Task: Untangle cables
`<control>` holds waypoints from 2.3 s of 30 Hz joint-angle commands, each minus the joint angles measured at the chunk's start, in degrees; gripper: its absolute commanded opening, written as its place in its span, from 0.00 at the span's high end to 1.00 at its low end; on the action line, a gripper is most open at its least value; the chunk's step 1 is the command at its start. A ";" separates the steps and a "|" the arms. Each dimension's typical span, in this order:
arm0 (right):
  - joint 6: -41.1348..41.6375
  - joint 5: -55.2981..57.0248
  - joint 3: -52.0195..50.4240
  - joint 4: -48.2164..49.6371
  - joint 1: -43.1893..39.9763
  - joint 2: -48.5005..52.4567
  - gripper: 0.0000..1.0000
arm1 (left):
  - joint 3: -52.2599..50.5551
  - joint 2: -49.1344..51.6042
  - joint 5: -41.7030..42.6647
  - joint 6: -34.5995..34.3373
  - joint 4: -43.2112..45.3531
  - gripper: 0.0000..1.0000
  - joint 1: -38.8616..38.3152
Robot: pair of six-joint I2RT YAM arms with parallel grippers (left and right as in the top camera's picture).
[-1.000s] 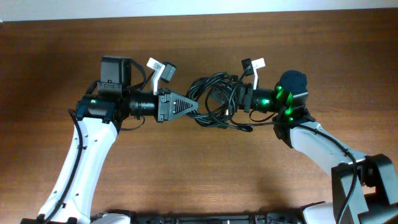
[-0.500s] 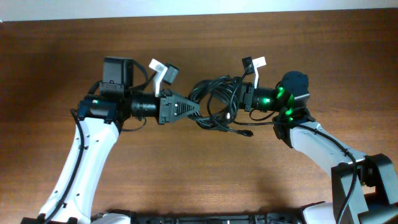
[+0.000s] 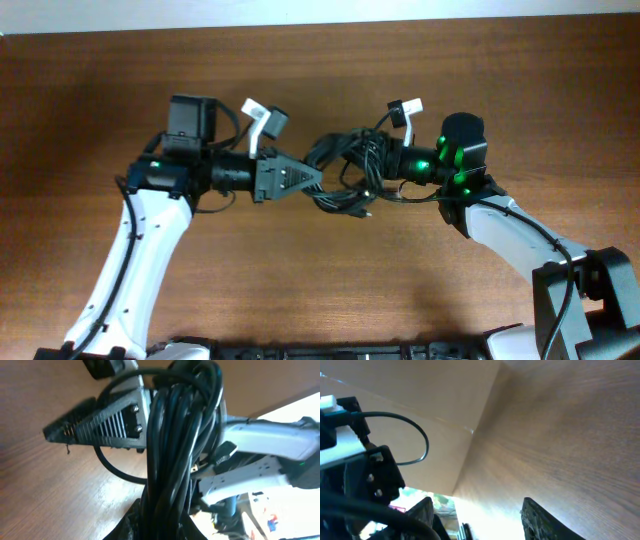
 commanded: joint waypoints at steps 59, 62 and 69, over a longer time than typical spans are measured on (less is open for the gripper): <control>-30.18 -13.11 0.07 -13.27 5.33 0.11 0.96 | 0.24 -0.37 -28.15 -0.61 -7.15 0.98 -1.77; -24.41 -8.85 0.07 -13.27 3.87 0.11 0.96 | 0.24 -0.37 -30.99 -6.40 -7.13 0.68 -0.72; -14.49 0.28 0.07 -12.22 3.06 0.11 0.96 | 0.04 -0.35 -31.32 -21.27 -8.35 0.44 -2.58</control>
